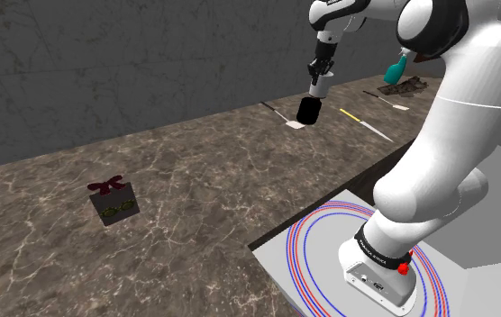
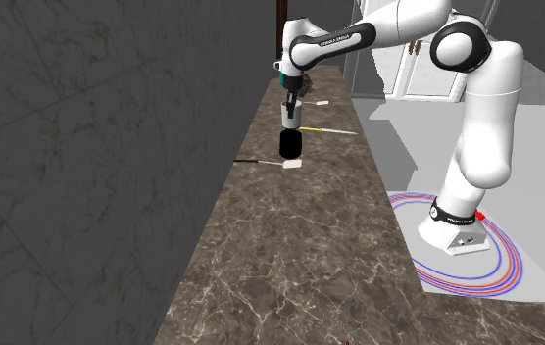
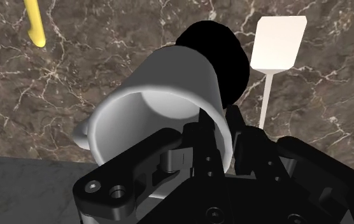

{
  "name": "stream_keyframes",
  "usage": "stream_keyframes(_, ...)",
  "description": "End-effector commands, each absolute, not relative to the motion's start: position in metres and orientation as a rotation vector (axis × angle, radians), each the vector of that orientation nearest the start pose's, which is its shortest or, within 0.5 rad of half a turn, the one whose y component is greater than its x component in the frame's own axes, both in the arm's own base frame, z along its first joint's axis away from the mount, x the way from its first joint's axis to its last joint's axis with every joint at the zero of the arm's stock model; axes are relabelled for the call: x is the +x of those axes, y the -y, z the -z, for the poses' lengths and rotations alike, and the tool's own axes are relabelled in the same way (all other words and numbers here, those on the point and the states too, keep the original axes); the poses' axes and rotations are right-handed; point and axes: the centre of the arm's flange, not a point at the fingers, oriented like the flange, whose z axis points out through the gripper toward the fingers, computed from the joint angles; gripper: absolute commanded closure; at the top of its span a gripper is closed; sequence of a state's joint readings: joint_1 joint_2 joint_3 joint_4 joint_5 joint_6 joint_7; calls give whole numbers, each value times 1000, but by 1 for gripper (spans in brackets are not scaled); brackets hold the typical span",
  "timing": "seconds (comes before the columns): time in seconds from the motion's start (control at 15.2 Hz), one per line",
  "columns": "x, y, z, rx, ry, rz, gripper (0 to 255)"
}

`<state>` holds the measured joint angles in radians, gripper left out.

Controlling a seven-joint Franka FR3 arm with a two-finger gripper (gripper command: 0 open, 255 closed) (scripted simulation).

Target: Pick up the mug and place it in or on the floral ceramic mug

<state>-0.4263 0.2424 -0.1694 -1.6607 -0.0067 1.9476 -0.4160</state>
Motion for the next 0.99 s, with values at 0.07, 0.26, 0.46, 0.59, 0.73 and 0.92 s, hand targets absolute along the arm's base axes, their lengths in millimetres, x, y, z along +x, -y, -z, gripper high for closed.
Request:
stream_keyframes(0.07, 533, 352, -456, -3194, -275, 32, 255)
stream_keyframes(0.26, 533, 352, -448, -3194, -275, 32, 255)
stream_keyframes(0.46, 533, 352, -448, -3194, -275, 32, 255)
stream_keyframes(0.59, 533, 352, -448, -3194, -275, 32, 255)
stream_keyframes(0.73, 533, 352, -449, -3194, -275, 33, 0)
stream_keyframes(0.92, 533, 352, -449, -3194, -275, 33, 0)
